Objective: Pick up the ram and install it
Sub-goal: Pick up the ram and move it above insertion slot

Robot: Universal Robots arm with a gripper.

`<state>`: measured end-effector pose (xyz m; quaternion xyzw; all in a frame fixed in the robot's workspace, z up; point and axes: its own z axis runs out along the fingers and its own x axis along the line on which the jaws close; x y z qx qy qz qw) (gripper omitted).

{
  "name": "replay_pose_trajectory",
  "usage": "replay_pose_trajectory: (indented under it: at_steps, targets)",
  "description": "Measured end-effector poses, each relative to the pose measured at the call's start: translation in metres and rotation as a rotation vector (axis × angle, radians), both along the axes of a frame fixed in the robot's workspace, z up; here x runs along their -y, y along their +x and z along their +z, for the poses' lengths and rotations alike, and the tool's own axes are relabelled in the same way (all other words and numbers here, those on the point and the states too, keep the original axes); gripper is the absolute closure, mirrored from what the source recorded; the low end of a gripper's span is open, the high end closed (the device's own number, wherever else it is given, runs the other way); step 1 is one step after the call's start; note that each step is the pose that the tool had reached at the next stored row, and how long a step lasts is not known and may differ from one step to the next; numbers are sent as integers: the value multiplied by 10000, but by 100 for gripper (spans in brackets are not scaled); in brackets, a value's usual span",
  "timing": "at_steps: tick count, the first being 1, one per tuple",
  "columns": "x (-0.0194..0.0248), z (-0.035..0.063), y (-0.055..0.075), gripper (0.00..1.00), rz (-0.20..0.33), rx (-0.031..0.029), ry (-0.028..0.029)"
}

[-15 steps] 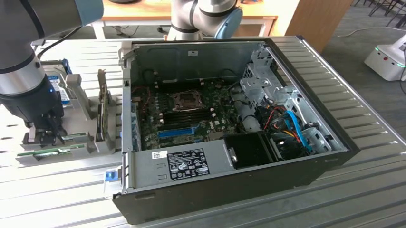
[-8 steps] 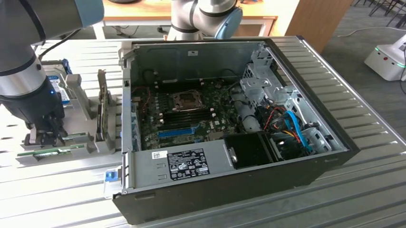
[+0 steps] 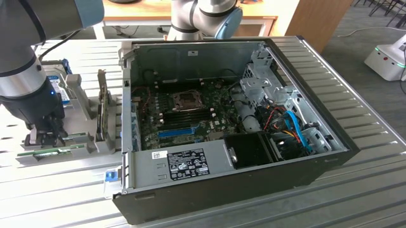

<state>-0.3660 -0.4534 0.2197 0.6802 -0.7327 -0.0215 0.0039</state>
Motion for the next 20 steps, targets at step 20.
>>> replay_pose_trajectory:
  at_steps: [20]
  targets:
    - [16,1,0,63,0,-1,-1]
